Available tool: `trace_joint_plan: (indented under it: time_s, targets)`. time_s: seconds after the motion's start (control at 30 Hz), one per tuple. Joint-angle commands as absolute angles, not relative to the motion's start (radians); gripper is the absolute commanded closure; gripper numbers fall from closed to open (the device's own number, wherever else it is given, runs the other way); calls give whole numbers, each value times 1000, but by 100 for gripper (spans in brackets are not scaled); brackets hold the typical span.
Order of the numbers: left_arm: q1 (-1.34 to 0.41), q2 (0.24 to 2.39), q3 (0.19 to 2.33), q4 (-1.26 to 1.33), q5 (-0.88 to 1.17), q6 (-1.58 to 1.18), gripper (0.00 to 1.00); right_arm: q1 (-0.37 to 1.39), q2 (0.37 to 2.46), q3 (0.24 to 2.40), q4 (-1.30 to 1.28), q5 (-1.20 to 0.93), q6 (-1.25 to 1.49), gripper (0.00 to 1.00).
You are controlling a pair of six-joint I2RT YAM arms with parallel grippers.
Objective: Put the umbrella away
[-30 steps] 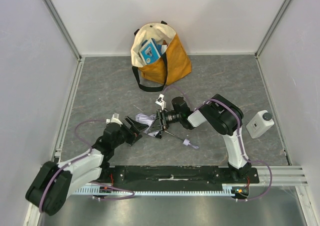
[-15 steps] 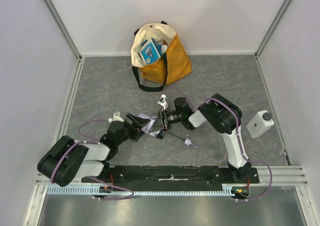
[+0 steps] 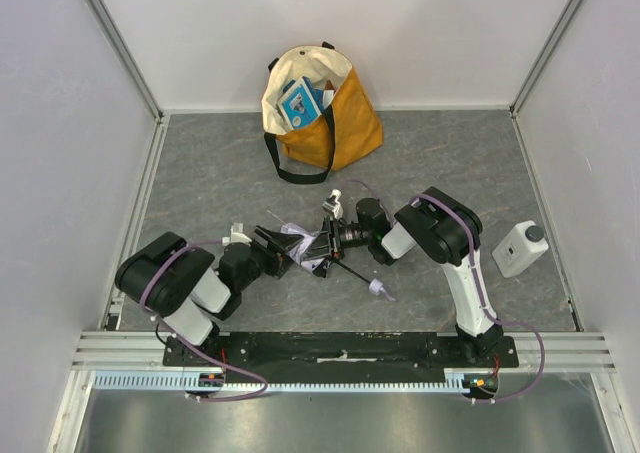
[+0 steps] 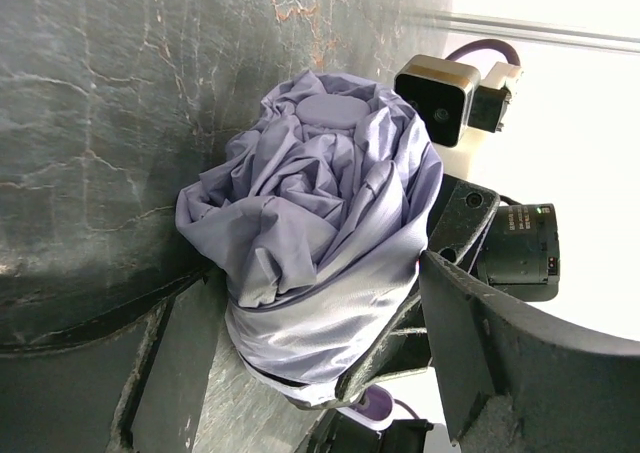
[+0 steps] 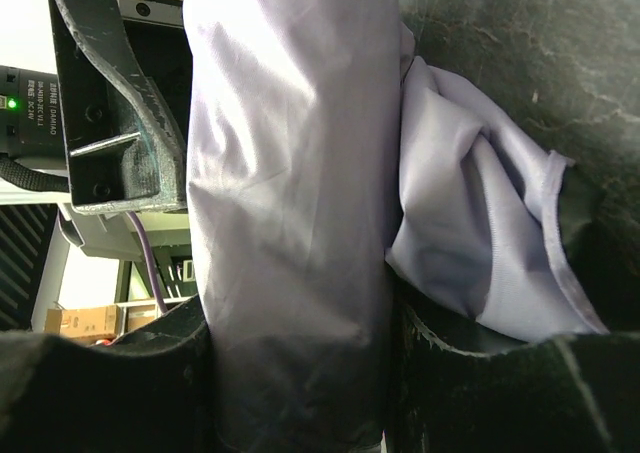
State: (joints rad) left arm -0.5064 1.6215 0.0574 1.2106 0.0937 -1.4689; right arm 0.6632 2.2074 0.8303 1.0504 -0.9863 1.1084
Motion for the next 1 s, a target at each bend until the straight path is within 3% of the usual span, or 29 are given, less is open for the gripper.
trace_joint_plan:
  time_s: [0.0, 0.23, 0.67, 0.83, 0.97]
  targets:
    - [-514, 1632, 0, 1119, 32, -1407, 16, 706, 2211, 787, 956, -1072, 1112, 100]
    - [-517, 1439, 32, 819, 15, -1361, 9, 707, 2102, 784, 963, -1072, 1154, 100]
    - [-518, 1566, 64, 998, 63, -1370, 16, 727, 2097, 767, 1058, -1084, 1216, 100]
    - [-522, 1621, 72, 1117, 52, -1364, 28, 742, 2164, 767, 1221, -1097, 1331, 100]
    - [-526, 1605, 71, 1108, 22, -1348, 53, 742, 2203, 772, 1313, -1104, 1387, 100]
